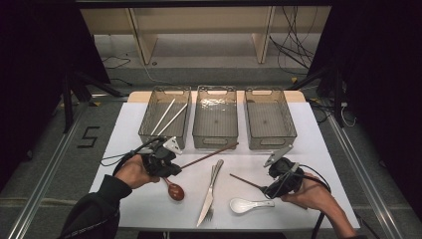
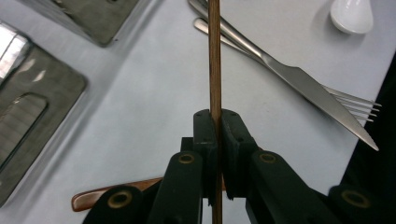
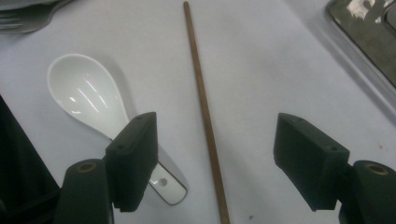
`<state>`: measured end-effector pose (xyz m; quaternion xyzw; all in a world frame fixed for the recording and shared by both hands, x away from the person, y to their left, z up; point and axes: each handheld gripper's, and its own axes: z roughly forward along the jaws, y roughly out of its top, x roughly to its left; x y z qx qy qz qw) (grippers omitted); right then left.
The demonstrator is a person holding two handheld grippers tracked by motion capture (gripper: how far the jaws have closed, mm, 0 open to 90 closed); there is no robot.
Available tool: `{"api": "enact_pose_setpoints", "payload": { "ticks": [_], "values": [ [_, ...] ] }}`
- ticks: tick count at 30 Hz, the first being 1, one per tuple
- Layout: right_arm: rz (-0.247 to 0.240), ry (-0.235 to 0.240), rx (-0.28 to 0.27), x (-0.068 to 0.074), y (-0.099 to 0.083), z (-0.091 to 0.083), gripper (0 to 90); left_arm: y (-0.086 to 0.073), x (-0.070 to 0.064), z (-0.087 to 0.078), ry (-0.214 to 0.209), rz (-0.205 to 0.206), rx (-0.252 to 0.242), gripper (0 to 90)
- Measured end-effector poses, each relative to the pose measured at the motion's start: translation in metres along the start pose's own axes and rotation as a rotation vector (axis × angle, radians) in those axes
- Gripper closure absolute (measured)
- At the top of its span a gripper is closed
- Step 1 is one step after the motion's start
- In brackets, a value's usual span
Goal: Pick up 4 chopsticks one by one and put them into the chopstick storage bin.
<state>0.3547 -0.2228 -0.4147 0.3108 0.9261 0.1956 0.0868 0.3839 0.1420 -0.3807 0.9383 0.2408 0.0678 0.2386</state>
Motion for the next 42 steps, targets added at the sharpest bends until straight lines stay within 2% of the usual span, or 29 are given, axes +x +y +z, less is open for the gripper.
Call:
{"api": "enact_pose_setpoints", "payload": {
  "ticks": [8,11,17,24,33,42],
  "values": [
    [0.025,-0.007,0.036,-0.005,-0.006,0.004,30.7,-0.005,0.020,-0.012,0.058,-0.077,-0.047,85.2],
    [0.031,-0.012,0.049,-0.006,-0.008,0.006,30.5,-0.008,0.031,-0.018,0.084,-0.126,-0.074,85.3],
    [0.039,-0.012,0.067,-0.009,-0.011,0.008,30.2,-0.012,0.048,-0.026,0.129,-0.187,-0.103,85.3],
    [0.038,-0.011,0.083,-0.009,-0.012,0.010,30.2,-0.012,0.072,-0.027,0.169,-0.241,-0.111,85.3],
    [0.036,-0.011,0.086,-0.009,-0.013,0.011,30.3,-0.008,0.106,-0.025,0.246,-0.309,-0.095,85.3],
    [0.032,-0.008,0.088,-0.009,-0.013,0.012,30.3,-0.008,0.138,-0.019,0.276,-0.393,-0.087,85.3]
  ]
}}
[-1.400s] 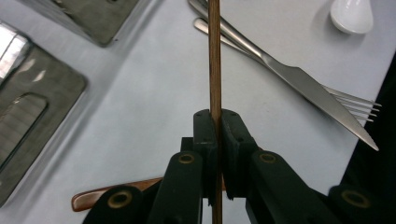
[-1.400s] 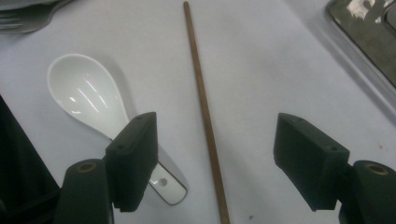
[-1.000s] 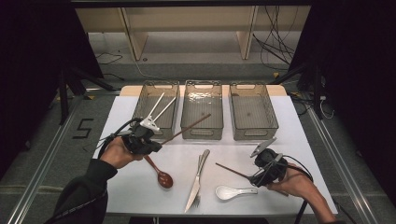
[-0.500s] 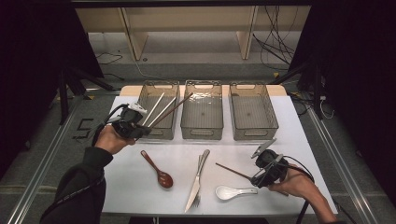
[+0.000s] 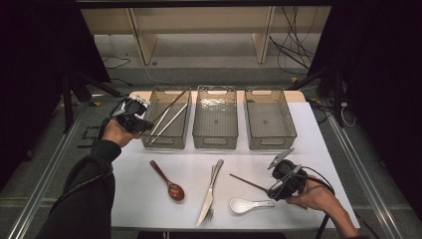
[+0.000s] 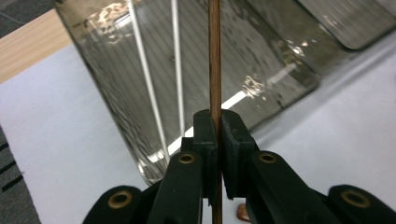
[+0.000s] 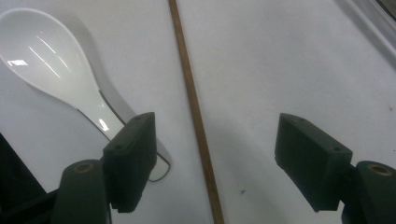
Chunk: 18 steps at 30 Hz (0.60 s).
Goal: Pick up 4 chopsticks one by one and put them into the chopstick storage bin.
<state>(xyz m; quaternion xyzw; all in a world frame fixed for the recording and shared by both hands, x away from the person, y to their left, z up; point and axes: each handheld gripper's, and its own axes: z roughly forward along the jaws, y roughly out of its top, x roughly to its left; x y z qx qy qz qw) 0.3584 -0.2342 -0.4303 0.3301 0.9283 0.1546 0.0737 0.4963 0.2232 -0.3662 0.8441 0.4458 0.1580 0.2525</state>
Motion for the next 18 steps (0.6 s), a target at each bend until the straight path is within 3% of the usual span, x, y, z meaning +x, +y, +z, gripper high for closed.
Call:
{"api": "enact_pose_setpoints", "payload": {
  "ticks": [8,18],
  "values": [
    [0.002,0.001,0.001,0.000,0.000,0.000,30.3,0.005,0.014,0.014,0.023,-0.047,-0.003,85.3],
    [0.000,0.001,0.000,0.000,0.000,0.000,30.3,0.009,0.020,0.027,0.035,-0.062,0.017,85.1]
  ]
}}
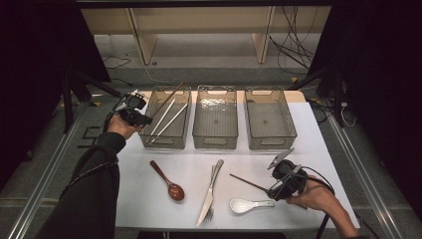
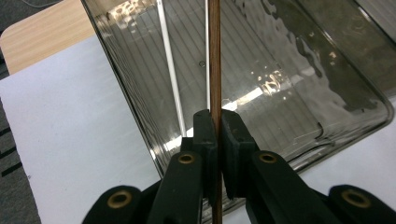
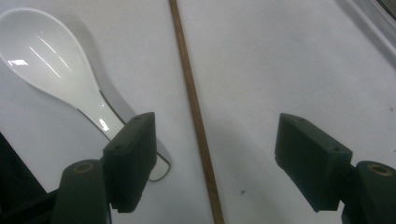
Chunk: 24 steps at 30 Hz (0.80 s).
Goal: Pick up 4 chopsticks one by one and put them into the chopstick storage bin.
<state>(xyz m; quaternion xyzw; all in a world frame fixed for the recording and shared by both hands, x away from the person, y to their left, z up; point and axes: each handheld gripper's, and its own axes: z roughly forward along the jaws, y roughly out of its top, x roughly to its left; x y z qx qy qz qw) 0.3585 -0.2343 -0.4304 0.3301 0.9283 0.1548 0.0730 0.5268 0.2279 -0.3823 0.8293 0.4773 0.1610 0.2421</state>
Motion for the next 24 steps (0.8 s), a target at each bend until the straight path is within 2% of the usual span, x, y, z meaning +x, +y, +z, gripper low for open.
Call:
{"api": "enact_pose_setpoints", "payload": {
  "ticks": [4,8,10,13,14,16,17,21,22,24],
  "values": [
    [-0.003,0.002,0.002,0.000,0.000,0.000,30.3,0.000,0.001,0.007,-0.001,-0.013,0.006,84.9],
    [-0.002,0.002,0.002,0.000,0.000,0.000,30.3,0.000,0.001,0.013,0.022,-0.034,-0.009,83.3],
    [-0.002,0.003,0.001,0.000,0.000,0.000,30.3,0.001,0.001,0.015,0.024,-0.051,-0.016,68.2],
    [-0.002,0.005,0.002,0.000,0.000,0.000,30.3,0.002,-0.001,0.011,0.038,-0.058,-0.018,55.6],
    [-0.002,0.005,0.003,0.000,0.000,0.000,30.3,0.003,-0.002,0.009,0.031,-0.061,-0.024,51.7],
    [-0.003,0.005,0.002,0.000,0.000,0.000,30.3,0.002,-0.005,0.003,0.021,-0.053,-0.033,49.5],
    [-0.001,0.004,0.002,0.000,0.000,0.000,30.3,0.002,-0.007,0.000,0.012,-0.061,-0.039,47.2],
    [0.003,0.001,0.000,0.000,0.000,-0.001,30.3,-0.003,-0.015,-0.016,-0.086,-0.118,-0.092,35.1],
    [0.004,0.000,0.000,0.000,0.000,-0.001,30.3,-0.005,-0.019,-0.020,-0.104,-0.119,-0.103,32.6],
    [0.003,0.000,0.002,0.000,0.000,0.000,30.3,-0.009,-0.029,-0.027,-0.115,-0.100,-0.114,27.6]
  ]
}}
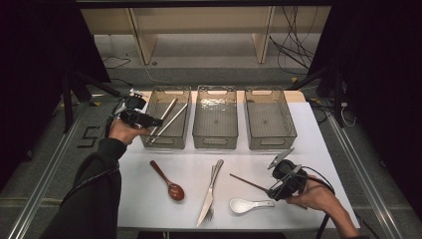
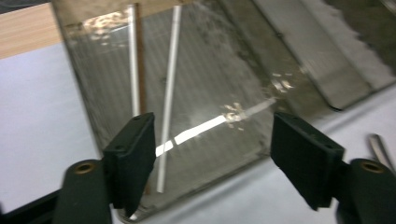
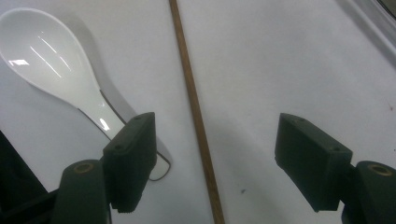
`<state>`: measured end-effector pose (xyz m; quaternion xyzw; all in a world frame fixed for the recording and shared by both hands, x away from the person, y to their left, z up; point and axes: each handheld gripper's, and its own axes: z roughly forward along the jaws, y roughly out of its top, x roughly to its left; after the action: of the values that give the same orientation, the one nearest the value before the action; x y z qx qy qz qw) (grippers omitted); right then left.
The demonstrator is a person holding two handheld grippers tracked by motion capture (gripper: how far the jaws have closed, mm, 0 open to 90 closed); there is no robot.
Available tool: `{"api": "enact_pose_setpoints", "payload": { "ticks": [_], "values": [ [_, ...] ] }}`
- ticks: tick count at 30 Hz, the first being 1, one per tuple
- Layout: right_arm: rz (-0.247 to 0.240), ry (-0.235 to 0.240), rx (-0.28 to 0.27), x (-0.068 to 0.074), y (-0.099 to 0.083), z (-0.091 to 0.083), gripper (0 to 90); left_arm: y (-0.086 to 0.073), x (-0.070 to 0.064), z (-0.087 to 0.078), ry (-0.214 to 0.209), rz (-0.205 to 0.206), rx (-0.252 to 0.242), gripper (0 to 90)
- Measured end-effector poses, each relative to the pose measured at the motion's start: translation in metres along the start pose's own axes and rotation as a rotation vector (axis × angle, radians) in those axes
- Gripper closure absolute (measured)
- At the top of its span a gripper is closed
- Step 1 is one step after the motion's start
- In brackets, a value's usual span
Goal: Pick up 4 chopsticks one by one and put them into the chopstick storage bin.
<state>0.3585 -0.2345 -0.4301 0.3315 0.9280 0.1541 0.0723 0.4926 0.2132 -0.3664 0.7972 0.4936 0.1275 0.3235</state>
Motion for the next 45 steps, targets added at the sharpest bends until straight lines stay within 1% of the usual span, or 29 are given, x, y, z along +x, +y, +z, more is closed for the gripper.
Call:
{"api": "enact_pose_setpoints", "payload": {
  "ticks": [1,2,4,5,6,7,9,10,11,13,15,16,18,19,20,22,24,26,29,32,33,35,38,42,45],
  "values": [
    [-0.001,0.001,0.001,0.000,0.000,0.000,30.3,-0.003,-0.005,-0.003,-0.006,0.013,-0.005,25.4],
    [0.003,0.000,0.006,0.000,0.000,0.000,30.3,-0.006,-0.010,-0.006,-0.023,0.022,-0.007,24.1],
    [0.000,0.000,0.007,0.000,0.000,0.001,30.3,-0.013,-0.019,-0.012,-0.049,0.034,-0.017,21.8],
    [0.000,0.001,0.007,0.000,0.000,0.001,30.3,-0.019,-0.025,-0.015,-0.065,0.037,-0.030,21.3],
    [0.001,0.003,0.008,-0.001,0.000,0.001,30.3,-0.024,-0.029,-0.017,-0.073,0.043,-0.037,20.5],
    [0.005,0.000,0.014,-0.001,-0.001,0.002,30.6,-0.027,-0.032,-0.018,-0.083,0.054,-0.030,20.2],
    [0.005,-0.002,0.028,-0.002,-0.001,0.003,31.3,-0.036,-0.040,-0.021,-0.103,0.063,-0.037,18.6],
    [0.003,-0.005,0.035,-0.002,-0.001,0.004,31.9,-0.041,-0.044,-0.023,-0.122,0.059,-0.037,18.5],
    [0.002,-0.001,0.041,-0.002,-0.001,0.004,33.7,-0.045,-0.047,-0.025,-0.142,0.059,-0.036,18.2],
    [-0.003,0.010,0.056,-0.002,-0.001,0.006,37.3,-0.054,-0.054,-0.028,-0.145,0.072,-0.043,17.2],
    [0.000,0.012,0.077,-0.003,-0.001,0.008,42.4,-0.061,-0.060,-0.030,-0.158,0.076,-0.053,16.7],
    [-0.002,0.011,0.088,-0.003,-0.001,0.009,44.6,-0.064,-0.063,-0.031,-0.158,0.081,-0.053,16.1],
    [-0.005,0.003,0.111,-0.004,-0.001,0.012,49.2,-0.070,-0.068,-0.032,-0.152,0.109,-0.052,15.7],
    [-0.006,0.002,0.121,-0.005,-0.002,0.012,51.2,-0.073,-0.071,-0.032,-0.145,0.112,-0.052,15.4],
    [-0.006,0.003,0.127,-0.005,-0.002,0.013,53.7,-0.076,-0.073,-0.033,-0.139,0.124,-0.053,15.4],
    [-0.010,0.003,0.134,-0.006,-0.002,0.014,57.1,-0.081,-0.077,-0.034,-0.141,0.140,-0.051,15.3],
    [-0.009,0.005,0.142,-0.006,-0.003,0.014,60.2,-0.085,-0.081,-0.034,-0.138,0.151,-0.060,15.3],
    [-0.015,0.011,0.146,-0.006,-0.004,0.014,62.4,-0.088,-0.083,-0.033,-0.141,0.164,-0.050,15.3],
    [-0.028,0.017,0.161,-0.004,-0.004,0.016,65.1,-0.092,-0.087,-0.031,-0.144,0.174,-0.036,15.3],
    [-0.040,0.025,0.174,-0.002,-0.005,0.017,67.5,-0.097,-0.091,-0.030,-0.137,0.195,-0.019,15.3],
    [-0.043,0.025,0.180,-0.002,-0.005,0.017,68.1,-0.098,-0.092,-0.029,-0.135,0.201,-0.023,15.3],
    [-0.052,0.028,0.187,-0.001,-0.005,0.018,68.7,-0.102,-0.093,-0.030,-0.144,0.215,-0.025,15.3],
    [-0.065,0.034,0.197,0.000,-0.005,0.019,70.4,-0.106,-0.094,-0.029,-0.145,0.220,-0.021,15.3],
    [-0.076,0.024,0.215,0.002,-0.005,0.020,72.2,-0.110,-0.096,-0.029,-0.134,0.241,-0.011,15.3],
    [-0.081,0.026,0.212,0.002,-0.005,0.021,74.2,-0.111,-0.096,-0.029,-0.135,0.237,-0.012,15.3]
  ]
}}
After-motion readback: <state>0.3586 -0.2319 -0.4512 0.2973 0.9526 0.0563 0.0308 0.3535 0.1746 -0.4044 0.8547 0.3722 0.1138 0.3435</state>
